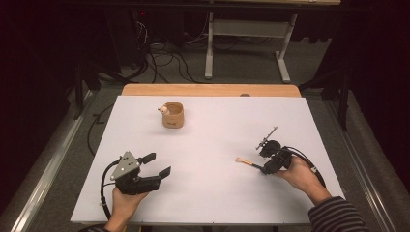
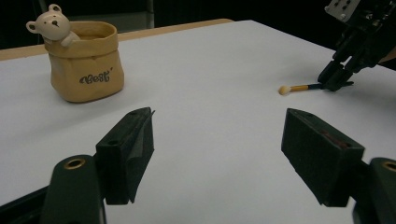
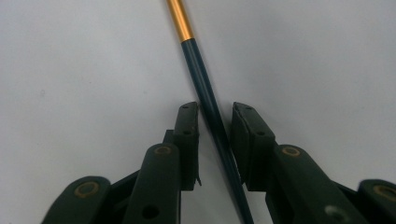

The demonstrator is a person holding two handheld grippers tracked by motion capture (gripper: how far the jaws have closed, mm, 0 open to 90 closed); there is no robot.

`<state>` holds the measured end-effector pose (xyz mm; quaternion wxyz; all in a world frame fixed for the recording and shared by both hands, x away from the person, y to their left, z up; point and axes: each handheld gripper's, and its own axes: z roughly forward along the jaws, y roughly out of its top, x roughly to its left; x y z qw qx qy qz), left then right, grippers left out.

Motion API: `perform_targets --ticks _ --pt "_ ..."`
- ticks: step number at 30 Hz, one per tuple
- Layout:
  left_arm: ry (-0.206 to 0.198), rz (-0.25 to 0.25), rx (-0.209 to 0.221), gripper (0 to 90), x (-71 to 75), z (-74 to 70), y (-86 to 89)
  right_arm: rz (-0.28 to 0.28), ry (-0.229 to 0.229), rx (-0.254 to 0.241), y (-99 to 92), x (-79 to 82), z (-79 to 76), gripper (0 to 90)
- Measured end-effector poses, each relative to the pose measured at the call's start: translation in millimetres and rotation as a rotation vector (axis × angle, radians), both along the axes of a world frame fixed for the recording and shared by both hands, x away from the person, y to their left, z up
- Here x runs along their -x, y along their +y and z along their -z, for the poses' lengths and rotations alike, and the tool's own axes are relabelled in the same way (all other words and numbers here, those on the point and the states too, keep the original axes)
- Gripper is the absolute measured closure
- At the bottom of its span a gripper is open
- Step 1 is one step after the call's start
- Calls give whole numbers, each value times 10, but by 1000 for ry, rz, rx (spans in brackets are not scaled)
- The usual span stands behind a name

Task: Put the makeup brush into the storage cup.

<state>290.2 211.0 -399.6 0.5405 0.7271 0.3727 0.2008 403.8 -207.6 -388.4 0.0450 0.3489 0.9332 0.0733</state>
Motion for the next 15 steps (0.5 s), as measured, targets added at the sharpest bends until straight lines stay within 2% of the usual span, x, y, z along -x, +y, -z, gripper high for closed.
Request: perform_targets --ticks 9,15 --pt "-1 0 -1 261 0 1 -2 -13 0 11 12 4 7 839" --pt "1 2 0 261 -2 1 -1 -18 3 17 11 5 7 851"
